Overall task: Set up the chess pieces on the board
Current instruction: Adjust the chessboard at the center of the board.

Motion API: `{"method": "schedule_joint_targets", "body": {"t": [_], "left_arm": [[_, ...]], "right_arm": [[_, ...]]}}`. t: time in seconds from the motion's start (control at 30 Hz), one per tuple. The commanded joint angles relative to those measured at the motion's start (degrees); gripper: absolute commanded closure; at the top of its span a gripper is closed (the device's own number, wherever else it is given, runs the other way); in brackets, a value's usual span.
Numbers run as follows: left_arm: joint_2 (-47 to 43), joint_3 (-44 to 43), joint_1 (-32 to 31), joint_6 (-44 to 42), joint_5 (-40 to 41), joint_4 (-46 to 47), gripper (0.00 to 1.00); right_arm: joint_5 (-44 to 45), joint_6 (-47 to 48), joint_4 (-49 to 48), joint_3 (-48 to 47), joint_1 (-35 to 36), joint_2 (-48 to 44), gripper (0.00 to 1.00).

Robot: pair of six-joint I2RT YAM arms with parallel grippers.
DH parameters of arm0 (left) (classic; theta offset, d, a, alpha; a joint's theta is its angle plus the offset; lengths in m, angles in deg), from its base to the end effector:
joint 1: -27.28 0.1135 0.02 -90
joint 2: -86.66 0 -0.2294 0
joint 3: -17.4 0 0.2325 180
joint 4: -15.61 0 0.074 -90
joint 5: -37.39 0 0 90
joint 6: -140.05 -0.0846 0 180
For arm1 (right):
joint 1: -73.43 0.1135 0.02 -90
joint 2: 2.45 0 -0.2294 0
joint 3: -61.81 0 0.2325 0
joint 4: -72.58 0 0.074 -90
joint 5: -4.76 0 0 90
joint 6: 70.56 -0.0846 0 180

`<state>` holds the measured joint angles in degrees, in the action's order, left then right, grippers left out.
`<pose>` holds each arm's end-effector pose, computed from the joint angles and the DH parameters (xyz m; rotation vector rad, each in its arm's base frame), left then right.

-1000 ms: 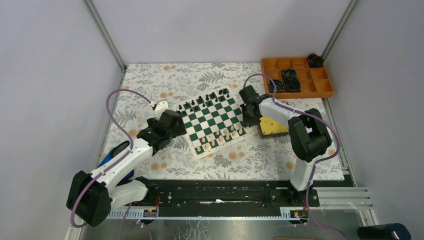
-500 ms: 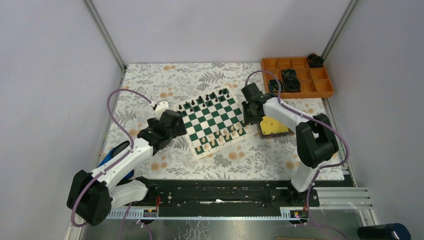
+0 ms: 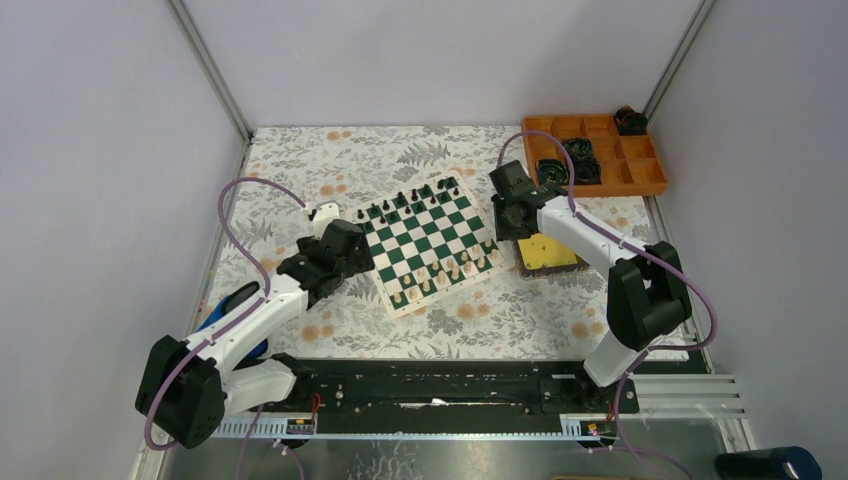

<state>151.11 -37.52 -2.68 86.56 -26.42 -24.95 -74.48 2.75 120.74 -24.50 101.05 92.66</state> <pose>0.2322 -0.0908 0.1670 -0.3284 2.3067 -0.0103 0.3226 0.1510 0.1747 -0.1712 2.5338 0.0625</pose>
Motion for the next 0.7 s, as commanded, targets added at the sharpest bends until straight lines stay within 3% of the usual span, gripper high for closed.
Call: {"method": "schedule_joint_targets", "body": {"t": [0.0, 0.67], "left_arm": [[0.3, -0.8, -0.4, -1.1, 0.2, 2.2, 0.01], [2.0, -1.0, -0.4, -1.7, -0.5, 2.8, 0.01]], "right_arm": [[4.4, 1.6, 0.3, -0.1, -1.2, -0.1, 0.66], [1.9, 2.9, -2.4, 2.7, -5.0, 5.2, 0.69]]}}
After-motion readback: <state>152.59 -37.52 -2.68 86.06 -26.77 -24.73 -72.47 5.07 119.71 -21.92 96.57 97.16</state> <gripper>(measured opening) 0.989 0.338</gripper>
